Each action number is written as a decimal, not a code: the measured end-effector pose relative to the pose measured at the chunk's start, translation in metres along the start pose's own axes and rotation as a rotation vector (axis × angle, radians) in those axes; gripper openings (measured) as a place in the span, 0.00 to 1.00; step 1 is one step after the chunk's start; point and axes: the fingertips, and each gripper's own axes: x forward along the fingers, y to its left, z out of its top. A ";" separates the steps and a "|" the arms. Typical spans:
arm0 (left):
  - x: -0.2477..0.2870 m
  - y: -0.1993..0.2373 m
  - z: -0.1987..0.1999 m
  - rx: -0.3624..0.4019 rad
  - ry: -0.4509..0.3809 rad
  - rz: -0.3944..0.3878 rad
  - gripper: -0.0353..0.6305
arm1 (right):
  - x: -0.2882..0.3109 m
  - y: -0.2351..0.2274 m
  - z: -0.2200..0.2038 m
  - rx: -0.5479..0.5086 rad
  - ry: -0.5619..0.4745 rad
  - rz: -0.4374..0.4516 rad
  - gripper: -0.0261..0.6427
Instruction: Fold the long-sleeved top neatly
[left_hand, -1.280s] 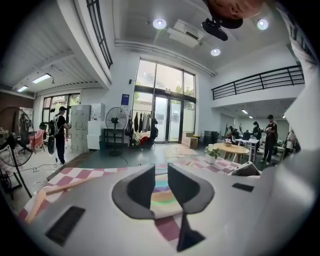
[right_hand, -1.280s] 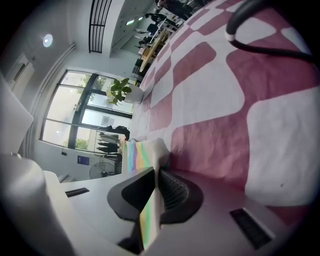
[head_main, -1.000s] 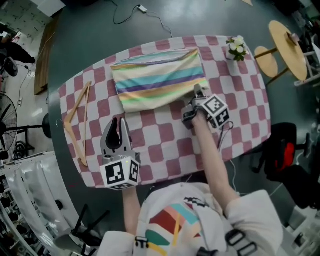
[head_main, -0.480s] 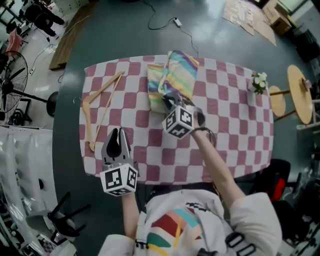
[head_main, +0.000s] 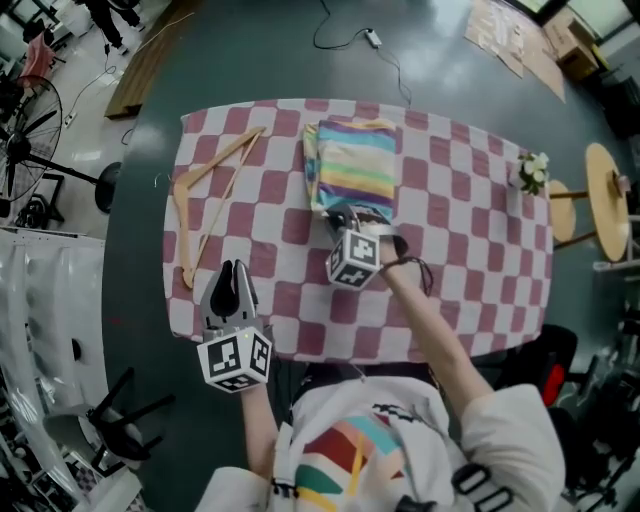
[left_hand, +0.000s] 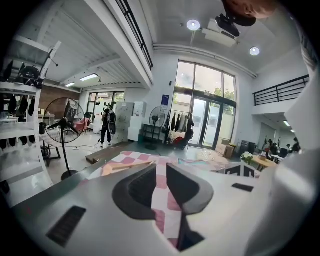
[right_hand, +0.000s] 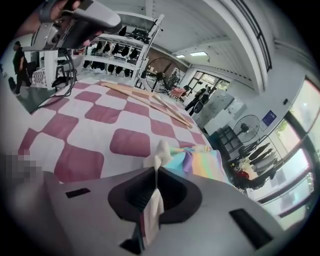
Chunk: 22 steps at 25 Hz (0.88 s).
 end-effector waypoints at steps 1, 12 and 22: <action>0.001 -0.003 0.002 0.003 -0.003 -0.008 0.15 | 0.000 0.001 0.000 0.002 0.001 -0.010 0.06; 0.014 -0.045 0.016 0.050 -0.024 -0.102 0.15 | -0.005 0.026 0.000 0.050 -0.029 -0.086 0.06; 0.016 -0.063 0.034 0.081 -0.064 -0.147 0.15 | -0.051 0.020 0.037 0.173 -0.181 -0.001 0.06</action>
